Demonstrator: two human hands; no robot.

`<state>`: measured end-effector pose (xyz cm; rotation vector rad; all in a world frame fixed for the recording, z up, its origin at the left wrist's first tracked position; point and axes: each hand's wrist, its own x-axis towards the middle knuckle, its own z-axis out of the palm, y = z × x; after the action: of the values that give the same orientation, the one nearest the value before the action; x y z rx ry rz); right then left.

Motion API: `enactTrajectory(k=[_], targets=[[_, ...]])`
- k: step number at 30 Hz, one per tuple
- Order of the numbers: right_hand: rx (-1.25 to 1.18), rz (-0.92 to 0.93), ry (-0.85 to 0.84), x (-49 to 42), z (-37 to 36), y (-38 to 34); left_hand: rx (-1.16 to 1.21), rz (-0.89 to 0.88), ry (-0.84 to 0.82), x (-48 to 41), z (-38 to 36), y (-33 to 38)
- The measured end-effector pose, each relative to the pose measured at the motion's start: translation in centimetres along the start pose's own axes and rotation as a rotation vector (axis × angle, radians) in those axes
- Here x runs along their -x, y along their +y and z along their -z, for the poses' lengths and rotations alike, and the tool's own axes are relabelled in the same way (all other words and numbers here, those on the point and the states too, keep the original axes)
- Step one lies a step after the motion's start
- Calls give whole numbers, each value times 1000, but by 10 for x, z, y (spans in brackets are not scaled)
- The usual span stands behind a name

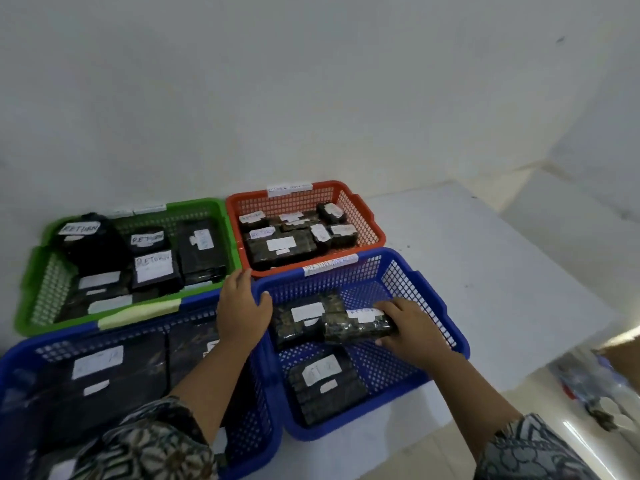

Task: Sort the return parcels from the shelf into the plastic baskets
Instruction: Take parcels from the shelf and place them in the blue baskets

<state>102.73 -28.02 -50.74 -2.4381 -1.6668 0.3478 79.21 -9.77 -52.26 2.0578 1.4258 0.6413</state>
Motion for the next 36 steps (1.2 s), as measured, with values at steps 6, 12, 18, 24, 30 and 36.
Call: enactTrajectory(k=[6,12,18,24,30,36], targets=[[-44,97,-161,-22,-16,33,-40,81,39,8,-18,-4],[-2,129,-257,-39,-25,51,-91,116,68,8,-19,-2],[151,156,-289,-50,-23,39,-100,109,101,8,-21,-2],[139,429,-46,-25,-6,-8,-103,113,110,7,-21,-4],[11,773,-348,-9,-33,-55,-123,131,104,7,-20,-2],[251,781,-354,-15,-44,-73,-128,123,109,7,-20,-3]])
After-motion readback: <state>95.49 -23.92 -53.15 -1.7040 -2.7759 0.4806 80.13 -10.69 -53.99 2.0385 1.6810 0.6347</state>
